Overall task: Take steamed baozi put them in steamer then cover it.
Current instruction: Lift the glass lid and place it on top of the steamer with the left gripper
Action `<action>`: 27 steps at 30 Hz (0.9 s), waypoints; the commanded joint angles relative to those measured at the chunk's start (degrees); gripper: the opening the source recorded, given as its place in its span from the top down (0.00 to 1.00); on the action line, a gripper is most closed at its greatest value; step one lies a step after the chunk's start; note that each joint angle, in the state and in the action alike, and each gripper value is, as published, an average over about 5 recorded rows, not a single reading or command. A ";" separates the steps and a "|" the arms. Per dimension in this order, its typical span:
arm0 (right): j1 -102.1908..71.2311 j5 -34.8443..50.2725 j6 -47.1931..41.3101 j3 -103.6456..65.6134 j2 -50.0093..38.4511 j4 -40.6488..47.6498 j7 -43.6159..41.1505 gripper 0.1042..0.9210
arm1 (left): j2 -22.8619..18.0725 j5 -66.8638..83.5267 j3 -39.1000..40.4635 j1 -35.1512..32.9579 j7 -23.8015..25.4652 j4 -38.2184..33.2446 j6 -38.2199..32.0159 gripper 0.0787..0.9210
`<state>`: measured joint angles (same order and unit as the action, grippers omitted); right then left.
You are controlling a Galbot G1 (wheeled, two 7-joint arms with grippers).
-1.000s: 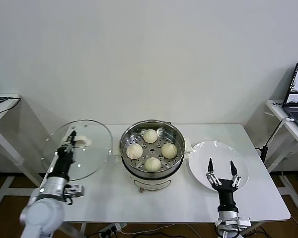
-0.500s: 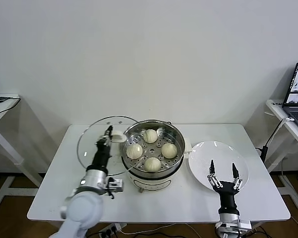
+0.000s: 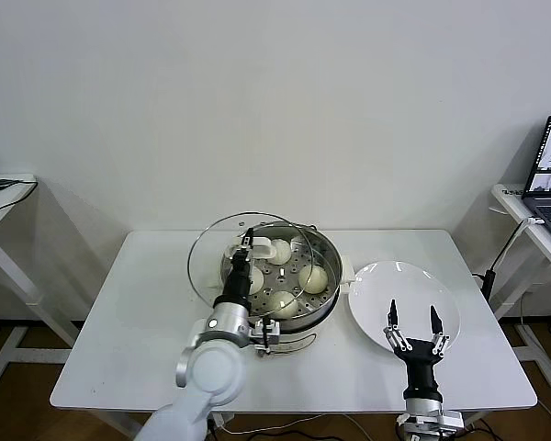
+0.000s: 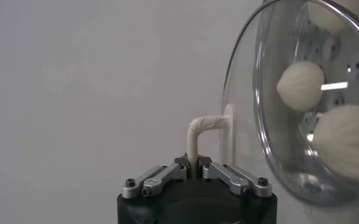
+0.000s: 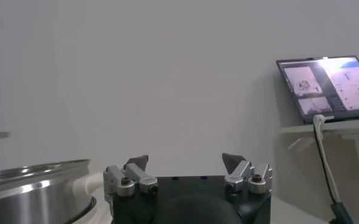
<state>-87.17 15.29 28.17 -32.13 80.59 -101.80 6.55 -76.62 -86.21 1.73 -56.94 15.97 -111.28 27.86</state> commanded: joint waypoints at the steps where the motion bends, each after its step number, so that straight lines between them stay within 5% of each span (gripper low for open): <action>1: 0.19 -0.33 0.07 -0.26 0.08 0.59 0.03 0.12 | -6.20 -2.82 3.99 4.69 0.87 7.49 2.68 0.87; 27: 1.17 -1.35 1.14 0.28 0.09 2.81 -0.07 0.12 | -12.25 -3.96 3.74 3.21 -3.03 11.73 3.32 0.87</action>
<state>-86.01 14.06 29.20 -31.90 80.65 -99.17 6.53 -87.35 -89.44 5.31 -53.86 13.95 -101.14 31.18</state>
